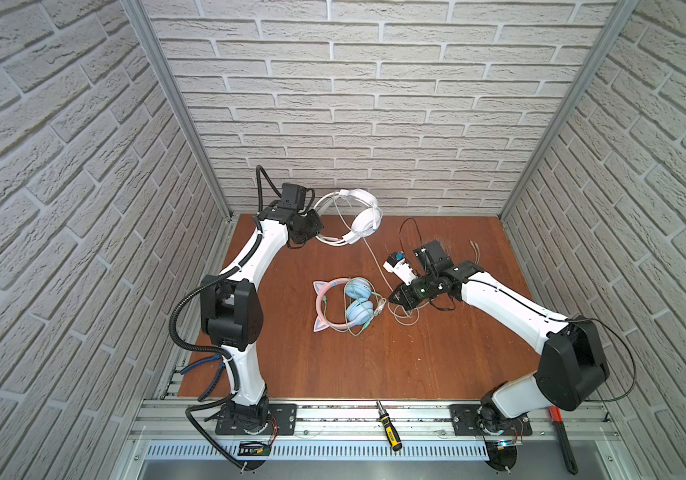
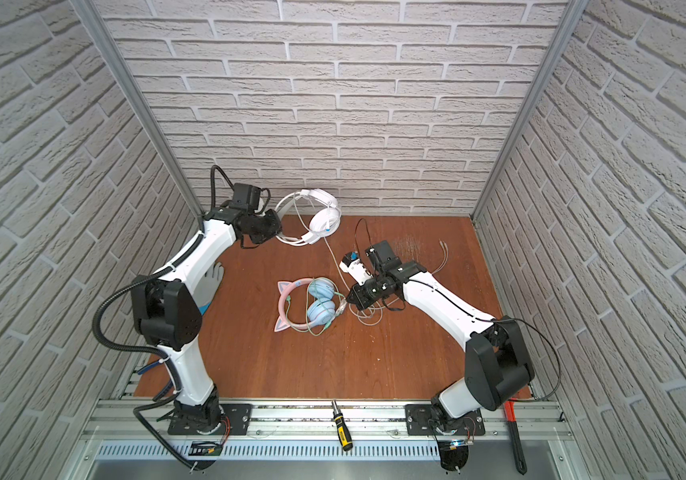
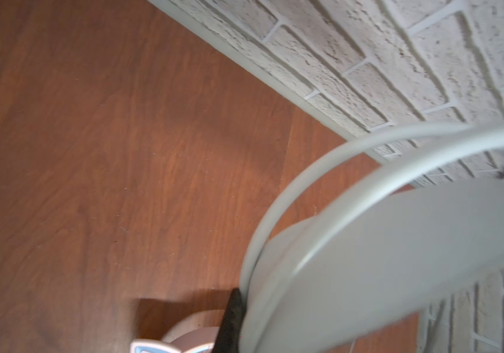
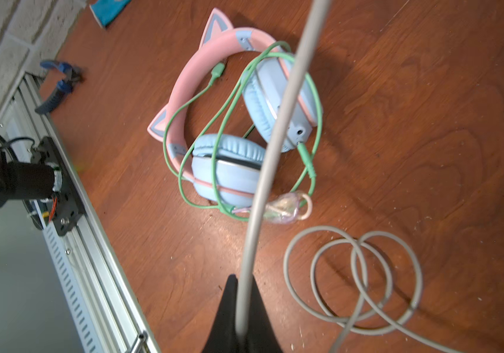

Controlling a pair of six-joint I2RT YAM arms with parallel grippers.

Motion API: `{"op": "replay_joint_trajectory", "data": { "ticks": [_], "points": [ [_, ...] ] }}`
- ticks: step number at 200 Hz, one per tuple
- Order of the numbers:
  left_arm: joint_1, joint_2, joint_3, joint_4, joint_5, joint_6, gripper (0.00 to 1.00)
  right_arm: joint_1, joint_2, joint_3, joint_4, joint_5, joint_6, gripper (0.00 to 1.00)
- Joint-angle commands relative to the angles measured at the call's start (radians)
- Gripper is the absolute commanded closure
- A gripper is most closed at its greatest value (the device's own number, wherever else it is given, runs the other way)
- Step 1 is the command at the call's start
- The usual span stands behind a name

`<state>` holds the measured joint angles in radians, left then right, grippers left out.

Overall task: Wrap the headphones
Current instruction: 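Carry the grey cable up toward the white headband in the left gripper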

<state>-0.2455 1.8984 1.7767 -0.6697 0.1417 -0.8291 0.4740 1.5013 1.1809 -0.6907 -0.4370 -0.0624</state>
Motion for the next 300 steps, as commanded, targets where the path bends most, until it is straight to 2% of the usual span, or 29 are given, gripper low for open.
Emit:
{"op": "replay_joint_trajectory", "data": {
  "ticks": [1, 58, 110, 160, 185, 222, 255, 300],
  "points": [
    [-0.025, 0.022, 0.073, -0.058, -0.105, 0.011, 1.0, 0.031, -0.03, 0.088, -0.172, 0.053, -0.097, 0.94],
    [-0.104, 0.084, 0.149, -0.166, -0.21, 0.058, 1.0, 0.055, 0.031, 0.351, -0.42, 0.109, -0.24, 0.94],
    [-0.172, 0.166, 0.275, -0.29, -0.277, 0.171, 1.0, 0.055, 0.102, 0.545, -0.506, 0.121, -0.317, 0.94],
    [-0.222, 0.252, 0.42, -0.444, -0.321, 0.297, 1.0, 0.055, 0.181, 0.713, -0.601, 0.201, -0.361, 0.94],
    [-0.242, 0.266, 0.444, -0.474, -0.342, 0.343, 1.0, 0.054, 0.211, 0.78, -0.636, 0.237, -0.375, 0.94],
    [-0.247, 0.265, 0.445, -0.482, -0.344, 0.396, 1.0, 0.055, 0.248, 0.855, -0.657, 0.329, -0.376, 0.94],
    [-0.265, 0.248, 0.432, -0.451, -0.304, 0.486, 1.0, 0.052, 0.252, 0.818, -0.555, 0.473, -0.364, 0.94],
    [-0.287, 0.229, 0.429, -0.437, -0.269, 0.576, 1.0, -0.002, 0.309, 0.815, -0.432, 0.5, -0.341, 0.94]
  ]
}}
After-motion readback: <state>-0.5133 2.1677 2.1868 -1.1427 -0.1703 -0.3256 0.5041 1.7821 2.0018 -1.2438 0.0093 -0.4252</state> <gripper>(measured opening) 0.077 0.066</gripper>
